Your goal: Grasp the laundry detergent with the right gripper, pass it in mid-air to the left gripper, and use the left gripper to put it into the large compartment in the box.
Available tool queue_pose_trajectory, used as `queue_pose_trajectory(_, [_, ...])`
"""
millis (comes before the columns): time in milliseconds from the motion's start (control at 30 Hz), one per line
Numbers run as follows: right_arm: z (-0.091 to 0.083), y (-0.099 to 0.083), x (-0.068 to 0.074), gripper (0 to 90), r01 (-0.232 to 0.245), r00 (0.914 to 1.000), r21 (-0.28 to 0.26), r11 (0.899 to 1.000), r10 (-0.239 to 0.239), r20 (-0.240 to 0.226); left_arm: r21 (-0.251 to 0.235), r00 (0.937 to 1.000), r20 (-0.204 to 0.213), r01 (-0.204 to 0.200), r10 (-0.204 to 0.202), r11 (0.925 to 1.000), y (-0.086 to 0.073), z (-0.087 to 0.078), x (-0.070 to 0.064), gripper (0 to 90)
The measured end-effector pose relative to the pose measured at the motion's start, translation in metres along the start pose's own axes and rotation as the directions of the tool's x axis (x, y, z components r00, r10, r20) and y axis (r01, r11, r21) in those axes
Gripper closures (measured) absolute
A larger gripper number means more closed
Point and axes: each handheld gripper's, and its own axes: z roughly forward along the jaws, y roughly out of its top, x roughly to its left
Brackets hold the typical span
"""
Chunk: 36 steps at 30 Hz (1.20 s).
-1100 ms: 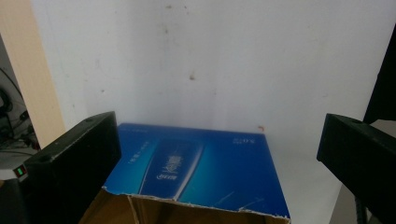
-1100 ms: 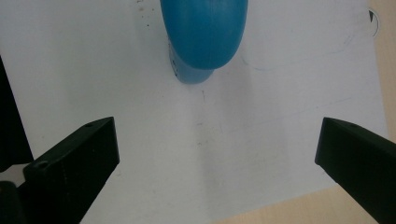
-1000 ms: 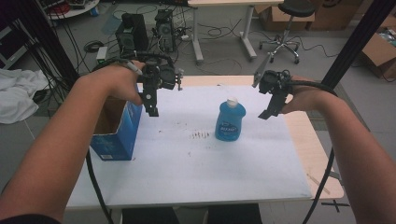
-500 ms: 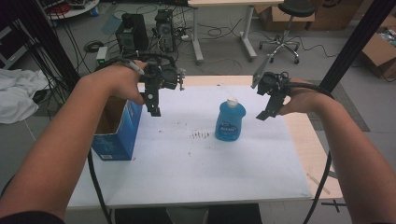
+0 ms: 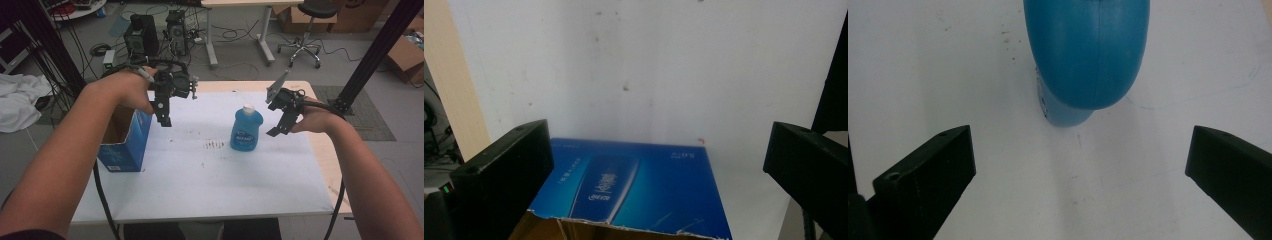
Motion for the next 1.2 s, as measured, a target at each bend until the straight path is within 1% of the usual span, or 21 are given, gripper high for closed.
queue_pose_trajectory(67, [0.005, -0.003, 0.0, 0.0, -0.006, 1.0, -0.014, 1.0, 0.006, 0.0, 0.0, 1.0, -0.001, 0.003, -0.003, 1.0, 0.0, 0.0, 0.0, 0.2])
queue_pose_trajectory(100, [0.006, -0.004, 0.0, 0.0, -0.009, 1.0, -0.033, 0.999, 0.009, -0.003, -0.001, 1.0, -0.001, 0.003, -0.003, 1.0, -0.001, 0.0, -0.001, 0.2])
queue_pose_trajectory(133, [0.006, -0.004, 0.0, 0.0, -0.009, 1.0, -0.033, 0.999, 0.009, -0.003, -0.001, 1.0, -0.001, 0.003, -0.003, 1.0, -0.001, 0.0, -0.001, 0.2])
queue_pose_trajectory(167, [0.009, -0.008, -0.001, 0.0, -0.021, 0.9998, -0.062, 0.998, 0.021, -0.003, -0.002, 1.0, -0.001, 0.003, -0.003, 1.0, -0.001, 0.0, -0.001, 0.2])
queue_pose_trajectory(233, [0.01, -0.01, -0.002, 0.0, -0.025, 0.9997, -0.071, 0.997, 0.025, 0.005, 0.0, 1.0, -0.001, 0.004, -0.004, 1.0, -0.001, -0.001, -0.002, 0.2])
queue_pose_trajectory(300, [0.011, -0.013, -0.003, 0.0, -0.031, 0.9995, -0.118, 0.993, 0.032, 0.004, -0.004, 1.0, -0.003, 0.007, -0.007, 1.0, -0.002, -0.001, -0.003, 0.1])
queue_pose_trajectory(333, [0.011, -0.014, -0.003, 0.0, -0.04, 0.9991, -0.129, 0.991, 0.041, 0.006, -0.001, 1.0, -0.002, 0.007, -0.007, 1.0, -0.002, -0.001, -0.003, 0.2])
queue_pose_trajectory(467, [0.016, -0.02, -0.004, 0.0, -0.056, 0.9984, -0.162, 0.985, 0.057, -0.004, -0.002, 1.0, -0.002, 0.009, -0.009, 1.0, -0.002, -0.001, -0.004, 0.1])
queue_pose_trajectory(633, [0.027, -0.026, -0.004, 0.0, -0.078, 0.9969, -0.185, 0.98, 0.076, -0.017, -0.001, 1.0, -0.003, 0.007, -0.007, 1.0, -0.001, 0.0, -0.005, 0.2])
queue_pose_trajectory(733, [0.031, -0.028, -0.004, 0.0, -0.085, 0.9964, -0.19, 0.978, 0.083, -0.019, -0.001, 1.0, -0.003, 0.007, -0.007, 1.0, -0.001, 0.0, -0.005, 0.2])
queue_pose_trajectory(767, [0.032, -0.029, -0.004, 0.0, -0.084, 0.9964, -0.201, 0.976, 0.082, -0.02, -0.003, 1.0, -0.003, 0.007, -0.007, 1.0, -0.001, 0.001, -0.005, 0.1])
queue_pose_trajectory(800, [0.032, -0.03, -0.004, 0.0, -0.09, 0.9959, -0.228, 0.969, 0.087, -0.027, 0.001, 1.0, -0.001, 0.005, -0.005, 1.0, -0.001, 0.0, -0.005, 0.2])
queue_pose_trajectory(833, [0.033, -0.03, -0.004, 0.0, -0.095, 0.9955, -0.24, 0.966, 0.091, -0.027, 0.001, 1.0, -0.002, 0.004, -0.004, 1.0, -0.001, 0.0, -0.005, 0.2])
queue_pose_trajectory(900, [0.035, -0.031, -0.005, 0.0, -0.098, 0.9951, -0.249, 0.964, 0.094, -0.029, -0.002, 1.0, -0.002, 0.007, -0.007, 1.0, -0.002, 0.001, -0.006, 0.1])
queue_pose_trajectory(933, [0.038, -0.033, -0.005, 0.0, -0.1, 0.9949, -0.258, 0.961, 0.095, -0.032, 0.0, 1.0, -0.002, 0.006, -0.006, 1.0, -0.002, 0.0, -0.006, 0.1])
queue_pose_trajectory(967, [0.041, -0.034, -0.005, 0.0, -0.103, 0.9947, -0.28, 0.954, 0.095, -0.04, -0.002, 1.0, -0.004, 0.005, -0.005, 1.0, -0.002, 0.001, -0.006, 0.2])
queue_pose_trajectory(1000, [0.043, -0.035, -0.005, 0.0, -0.102, 0.9947, -0.289, 0.952, 0.094, -0.041, -0.002, 1.0, -0.004, 0.005, -0.005, 1.0, -0.002, 0.001, -0.006, 0.2])
queue_pose_trajectory(1033, [0.045, -0.035, -0.005, 0.0, -0.104, 0.9946, -0.296, 0.95, 0.096, -0.04, -0.006, 1.0, -0.004, 0.005, -0.005, 1.0, -0.003, 0.001, -0.006, 0.2])
queue_pose_trajectory(1067, [0.045, -0.035, -0.005, 0.0, -0.104, 0.9946, -0.296, 0.95, 0.096, -0.04, -0.006, 1.0, -0.004, 0.005, -0.005, 1.0, -0.003, 0.001, -0.006, 0.2])
queue_pose_trajectory(1167, [0.053, -0.038, -0.004, 0.0, -0.108, 0.9941, -0.337, 0.935, 0.097, -0.049, -0.003, 1.0, -0.005, 0.002, -0.002, 1.0, -0.003, 0.001, -0.008, 0.1])
queue_pose_trajectory(1200, [0.053, -0.038, -0.004, 0.0, -0.108, 0.9941, -0.337, 0.935, 0.097, -0.049, -0.003, 1.0, -0.005, 0.002, -0.002, 1.0, -0.003, 0.001, -0.008, 0.1])
